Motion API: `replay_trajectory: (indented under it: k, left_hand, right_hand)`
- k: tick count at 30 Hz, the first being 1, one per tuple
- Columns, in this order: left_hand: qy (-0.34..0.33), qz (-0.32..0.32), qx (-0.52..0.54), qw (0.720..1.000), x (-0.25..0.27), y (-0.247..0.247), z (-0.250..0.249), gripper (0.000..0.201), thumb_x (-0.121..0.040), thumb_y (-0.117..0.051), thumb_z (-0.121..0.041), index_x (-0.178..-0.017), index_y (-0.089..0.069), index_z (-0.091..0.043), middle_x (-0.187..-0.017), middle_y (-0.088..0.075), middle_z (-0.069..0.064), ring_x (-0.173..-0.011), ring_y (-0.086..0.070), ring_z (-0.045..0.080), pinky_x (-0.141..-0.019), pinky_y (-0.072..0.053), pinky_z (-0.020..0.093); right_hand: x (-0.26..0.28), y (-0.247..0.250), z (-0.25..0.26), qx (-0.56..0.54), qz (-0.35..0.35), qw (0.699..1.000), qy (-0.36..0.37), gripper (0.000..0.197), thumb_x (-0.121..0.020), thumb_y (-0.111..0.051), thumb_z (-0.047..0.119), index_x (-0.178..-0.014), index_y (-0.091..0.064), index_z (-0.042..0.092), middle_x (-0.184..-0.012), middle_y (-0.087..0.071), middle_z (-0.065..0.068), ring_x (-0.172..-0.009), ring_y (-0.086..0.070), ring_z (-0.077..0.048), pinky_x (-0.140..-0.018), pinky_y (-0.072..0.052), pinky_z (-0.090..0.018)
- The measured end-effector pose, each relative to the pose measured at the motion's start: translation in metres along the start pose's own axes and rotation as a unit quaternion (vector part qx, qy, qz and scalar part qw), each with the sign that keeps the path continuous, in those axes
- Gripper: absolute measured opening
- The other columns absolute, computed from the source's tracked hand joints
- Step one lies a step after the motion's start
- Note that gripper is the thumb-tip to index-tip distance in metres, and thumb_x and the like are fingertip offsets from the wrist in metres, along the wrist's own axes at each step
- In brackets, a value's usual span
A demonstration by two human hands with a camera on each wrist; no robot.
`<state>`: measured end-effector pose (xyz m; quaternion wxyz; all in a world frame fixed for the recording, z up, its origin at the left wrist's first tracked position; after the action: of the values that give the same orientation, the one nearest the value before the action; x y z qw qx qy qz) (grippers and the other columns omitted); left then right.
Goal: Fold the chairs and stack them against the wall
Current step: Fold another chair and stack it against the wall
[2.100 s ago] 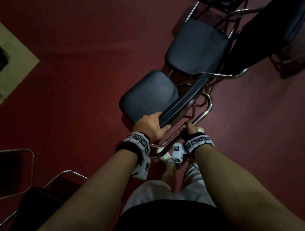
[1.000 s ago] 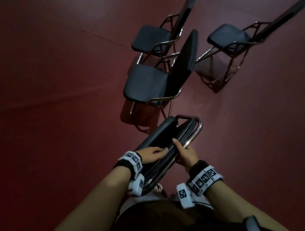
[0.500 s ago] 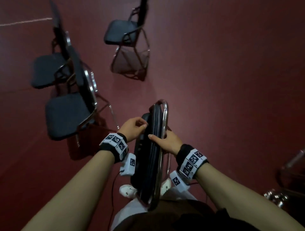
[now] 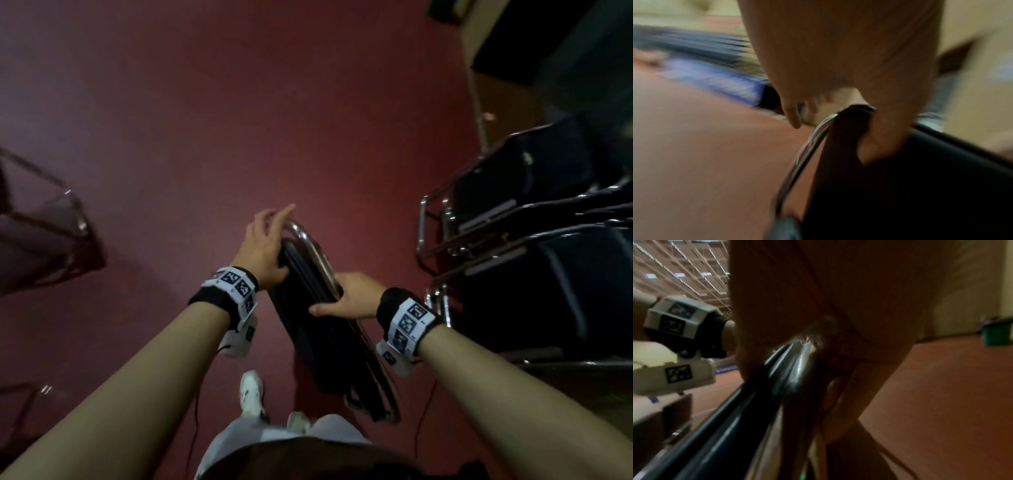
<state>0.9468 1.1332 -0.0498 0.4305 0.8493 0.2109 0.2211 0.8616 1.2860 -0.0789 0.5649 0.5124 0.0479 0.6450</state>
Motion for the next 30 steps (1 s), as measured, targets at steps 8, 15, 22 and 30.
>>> replay_trajectory:
  k: [8,15,22,30]
  left_hand:
    - [-0.356,0.197,-0.283,0.869,-0.084,-0.053,-0.155,0.059,-0.067,-0.074,-0.047,-0.121,-0.053,-0.037,-0.122,-0.059,-0.008,-0.119,-0.054,0.022,-0.091,-0.042,0.042]
    - [-0.403,0.318,-0.298,0.805,-0.101,-0.115,-0.183,0.051,-0.058,-0.080,-0.051,-0.101,-0.059,-0.032,-0.093,-0.069,-0.006,-0.085,-0.067,0.022,-0.069,-0.054,0.033]
    - [-0.456,0.390,-0.354,0.718,-0.158,-0.202,-0.276,0.049,-0.059,-0.082,-0.040,-0.103,-0.060,-0.033,-0.096,-0.069,-0.006,-0.089,-0.067,0.023,-0.072,-0.053,0.032]
    - [-0.491,0.379,-0.397,0.677,-0.276,-0.274,-0.417,0.052,-0.059,-0.084,-0.039,-0.105,-0.062,-0.031,-0.103,-0.069,-0.001,-0.095,-0.065,0.025,-0.076,-0.051,0.031]
  right_hand:
    - [0.058,0.064,-0.078,0.024,-0.037,0.988,-0.145,0.059,-0.068,-0.070,0.073,-0.107,-0.062,0.029,-0.101,-0.071,0.008,-0.090,-0.067,-0.014,-0.085,-0.056,-0.032]
    - [0.075,0.050,-0.120,0.032,-0.033,0.974,-0.222,0.071,-0.063,-0.064,0.084,-0.106,-0.053,0.029,-0.104,-0.065,0.005,-0.091,-0.063,-0.018,-0.083,-0.055,-0.039]
    - [0.091,0.062,-0.234,-0.063,-0.064,0.947,-0.309,0.054,-0.065,-0.065,0.078,-0.093,-0.051,0.034,-0.095,-0.065,0.008,-0.084,-0.064,-0.017,-0.077,-0.056,-0.035]
    - [0.099,0.151,-0.391,-0.131,-0.106,0.924,-0.344,0.045,-0.069,-0.070,0.064,-0.096,-0.059,0.030,-0.096,-0.067,0.009,-0.087,-0.065,-0.017,-0.077,-0.054,-0.030]
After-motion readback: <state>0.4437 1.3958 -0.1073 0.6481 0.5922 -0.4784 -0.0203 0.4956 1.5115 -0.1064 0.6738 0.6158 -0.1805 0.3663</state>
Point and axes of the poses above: each hand's wrist, its own x-axis away from the middle knuckle, its own y-axis out of the back of the hand, z = x × y, the point moved 10 cm from there along -x, towards the middle knuckle
